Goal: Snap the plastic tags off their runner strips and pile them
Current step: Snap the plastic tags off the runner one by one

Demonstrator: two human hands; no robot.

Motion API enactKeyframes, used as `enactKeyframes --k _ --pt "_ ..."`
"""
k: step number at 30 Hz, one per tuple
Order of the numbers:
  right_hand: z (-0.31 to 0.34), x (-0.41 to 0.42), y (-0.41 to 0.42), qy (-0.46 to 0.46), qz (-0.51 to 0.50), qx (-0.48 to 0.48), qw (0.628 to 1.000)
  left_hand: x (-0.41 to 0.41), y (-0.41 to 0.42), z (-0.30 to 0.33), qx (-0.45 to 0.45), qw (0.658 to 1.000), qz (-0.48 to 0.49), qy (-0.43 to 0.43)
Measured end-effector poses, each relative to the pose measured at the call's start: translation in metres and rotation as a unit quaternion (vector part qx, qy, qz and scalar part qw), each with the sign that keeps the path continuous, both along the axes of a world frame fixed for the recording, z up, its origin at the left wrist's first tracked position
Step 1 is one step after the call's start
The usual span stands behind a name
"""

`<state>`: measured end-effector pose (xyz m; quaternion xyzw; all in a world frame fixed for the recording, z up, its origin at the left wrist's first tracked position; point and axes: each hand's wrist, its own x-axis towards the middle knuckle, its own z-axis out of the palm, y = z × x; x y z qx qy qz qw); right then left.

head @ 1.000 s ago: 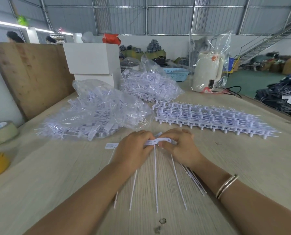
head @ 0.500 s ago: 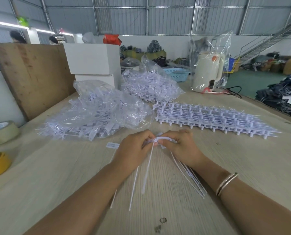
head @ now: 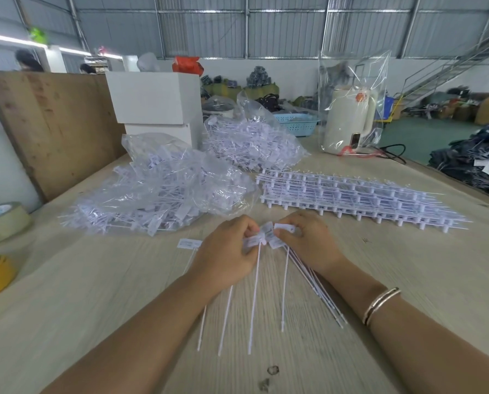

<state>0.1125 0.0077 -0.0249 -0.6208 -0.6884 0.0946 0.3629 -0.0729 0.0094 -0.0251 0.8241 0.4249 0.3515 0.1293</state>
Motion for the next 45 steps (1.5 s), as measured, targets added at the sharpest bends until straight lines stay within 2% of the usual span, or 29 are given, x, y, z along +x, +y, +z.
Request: enactKeyframes --k 2,4,8,11,14,17,20,25,29,34,38,45 --pt "-0.001 0.002 0.001 -0.045 -0.033 -0.045 0.997 -0.001 0.001 -0.001 -0.021 0.999 0.020 0.018" --pt "-0.002 0.002 0.001 -0.037 -0.040 -0.047 0.997 -0.002 0.001 -0.002 -0.038 0.997 0.047 0.040" --pt "0.000 -0.004 -0.005 -0.016 -0.036 0.052 0.998 -0.004 0.004 0.000 -0.001 0.985 0.094 0.143" --pt "0.003 -0.010 -0.010 0.004 0.044 0.077 0.996 -0.004 0.001 0.004 0.040 0.980 0.105 0.164" --pt "0.006 -0.014 -0.015 0.020 0.091 0.044 0.995 0.001 -0.006 0.009 0.114 0.978 0.086 0.150" --pt "0.007 -0.015 -0.017 0.006 0.107 0.001 0.994 0.008 -0.010 0.011 0.136 0.976 0.082 0.152" --pt "0.006 -0.016 -0.018 0.013 0.146 -0.013 0.989 0.007 -0.011 0.009 0.114 0.981 0.072 0.137" --pt "0.012 -0.010 -0.014 0.127 0.114 -0.021 0.985 0.000 -0.008 0.008 0.029 0.994 0.046 0.096" --pt "0.011 -0.010 -0.014 0.154 0.098 -0.025 0.983 0.002 -0.007 0.007 0.048 0.990 0.042 0.122" --pt "0.011 -0.013 -0.019 0.110 0.159 -0.005 0.981 0.001 -0.003 0.007 0.108 0.984 0.061 0.127" --pt "0.008 -0.012 -0.017 0.052 0.164 0.010 0.985 -0.002 -0.002 0.005 0.066 0.989 0.066 0.118" --pt "0.007 -0.009 -0.015 0.038 0.149 0.021 0.988 -0.003 0.001 0.001 0.039 0.992 0.055 0.103"
